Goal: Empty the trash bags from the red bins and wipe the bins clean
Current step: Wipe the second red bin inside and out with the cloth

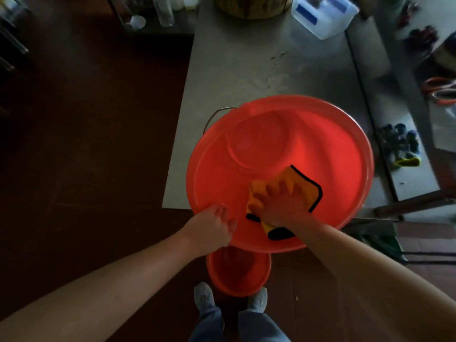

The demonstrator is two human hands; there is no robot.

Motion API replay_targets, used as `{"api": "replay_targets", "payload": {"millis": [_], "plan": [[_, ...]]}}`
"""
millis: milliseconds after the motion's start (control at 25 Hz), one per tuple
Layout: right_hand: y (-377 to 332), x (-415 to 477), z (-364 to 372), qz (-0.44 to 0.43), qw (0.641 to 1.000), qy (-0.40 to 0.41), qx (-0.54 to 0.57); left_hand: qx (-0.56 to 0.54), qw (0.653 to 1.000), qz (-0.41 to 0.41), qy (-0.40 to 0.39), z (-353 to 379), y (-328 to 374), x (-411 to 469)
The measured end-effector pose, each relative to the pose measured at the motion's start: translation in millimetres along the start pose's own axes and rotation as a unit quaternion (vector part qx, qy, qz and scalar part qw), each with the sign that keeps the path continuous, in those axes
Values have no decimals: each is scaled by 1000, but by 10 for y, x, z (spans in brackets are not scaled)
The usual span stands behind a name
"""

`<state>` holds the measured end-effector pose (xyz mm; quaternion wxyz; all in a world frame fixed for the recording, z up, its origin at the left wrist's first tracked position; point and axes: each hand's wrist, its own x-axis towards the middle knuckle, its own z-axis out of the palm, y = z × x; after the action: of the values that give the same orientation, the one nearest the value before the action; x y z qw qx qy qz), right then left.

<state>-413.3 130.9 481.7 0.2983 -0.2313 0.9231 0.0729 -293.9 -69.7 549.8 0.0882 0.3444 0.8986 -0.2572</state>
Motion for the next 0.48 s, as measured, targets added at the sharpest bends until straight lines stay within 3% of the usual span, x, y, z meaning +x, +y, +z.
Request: {"api": "replay_targets", "payload": {"millis": [280, 480], "plan": [[34, -761, 262, -6, 999, -52, -15, 2, 999, 39, -1, -45, -42, -12], [164, -258, 201, 5, 999, 26, -17, 33, 994, 99, -18, -69, -259, -90]]}}
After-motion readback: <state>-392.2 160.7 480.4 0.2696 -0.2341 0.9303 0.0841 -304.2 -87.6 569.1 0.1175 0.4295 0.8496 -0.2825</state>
